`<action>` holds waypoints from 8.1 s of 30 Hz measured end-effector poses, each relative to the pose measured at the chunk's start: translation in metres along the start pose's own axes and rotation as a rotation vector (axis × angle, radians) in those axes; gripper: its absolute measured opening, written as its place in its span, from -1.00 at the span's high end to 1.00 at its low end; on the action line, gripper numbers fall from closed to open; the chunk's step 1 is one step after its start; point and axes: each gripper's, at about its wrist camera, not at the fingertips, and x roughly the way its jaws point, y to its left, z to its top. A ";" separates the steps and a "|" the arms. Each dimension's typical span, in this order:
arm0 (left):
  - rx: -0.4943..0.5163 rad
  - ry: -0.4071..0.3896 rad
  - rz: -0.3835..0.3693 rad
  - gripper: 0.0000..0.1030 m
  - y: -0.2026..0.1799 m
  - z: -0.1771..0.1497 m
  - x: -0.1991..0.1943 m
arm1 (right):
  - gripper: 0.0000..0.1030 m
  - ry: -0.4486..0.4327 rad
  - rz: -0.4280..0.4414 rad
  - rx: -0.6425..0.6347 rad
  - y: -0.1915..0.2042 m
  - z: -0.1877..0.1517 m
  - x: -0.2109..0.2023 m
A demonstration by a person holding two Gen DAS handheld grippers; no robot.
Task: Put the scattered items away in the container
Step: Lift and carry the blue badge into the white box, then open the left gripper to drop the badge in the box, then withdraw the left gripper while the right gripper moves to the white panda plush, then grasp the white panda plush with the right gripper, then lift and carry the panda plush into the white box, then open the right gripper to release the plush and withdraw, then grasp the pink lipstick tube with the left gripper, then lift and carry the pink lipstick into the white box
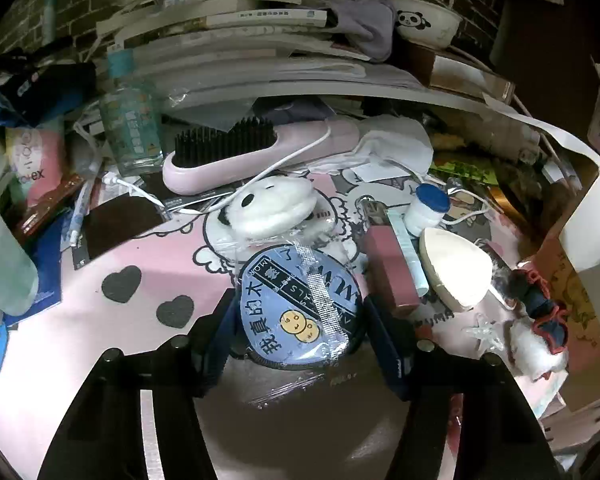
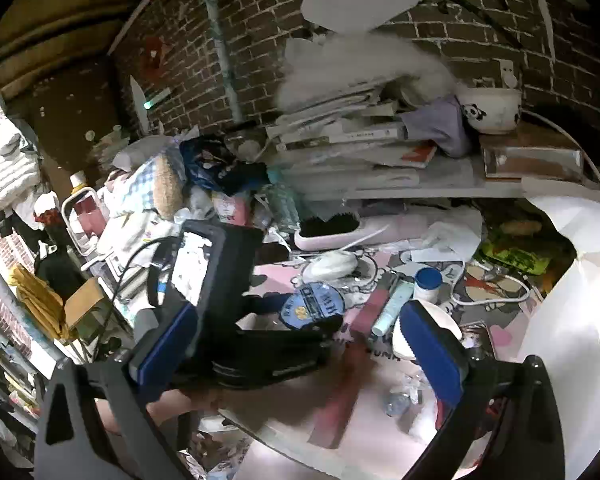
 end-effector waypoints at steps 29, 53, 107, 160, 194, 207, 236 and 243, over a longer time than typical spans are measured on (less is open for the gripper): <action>0.176 -0.196 -0.382 -0.10 -0.077 0.083 -0.174 | -0.96 0.114 -0.224 -0.066 -0.019 -0.020 0.085; 0.651 0.250 -0.383 -0.17 -0.315 0.066 -0.045 | -0.96 0.120 -0.232 -0.024 -0.052 -0.022 0.084; -0.172 -0.133 -0.009 -1.00 0.037 -0.029 -0.140 | -0.72 0.346 -0.223 -0.137 -0.023 0.036 0.208; -0.102 -0.082 -0.097 -1.00 -0.001 -0.024 -0.108 | 0.12 0.095 -0.047 -0.034 -0.057 0.049 -0.070; 0.034 0.103 -0.184 -0.97 -0.058 -0.014 -0.038 | -0.66 0.364 -0.561 -0.258 -0.144 0.044 -0.094; 0.036 0.114 -0.147 -0.14 -0.053 -0.024 -0.026 | -0.96 -0.055 -0.181 -0.245 -0.040 0.043 -0.104; 0.112 -0.356 -0.057 0.74 -0.037 -0.086 -0.042 | -0.96 -0.212 -0.120 -0.060 -0.007 -0.022 -0.026; 0.076 -0.390 -0.096 0.78 -0.029 -0.089 -0.042 | -0.96 -0.225 -0.191 -0.060 -0.014 -0.015 -0.007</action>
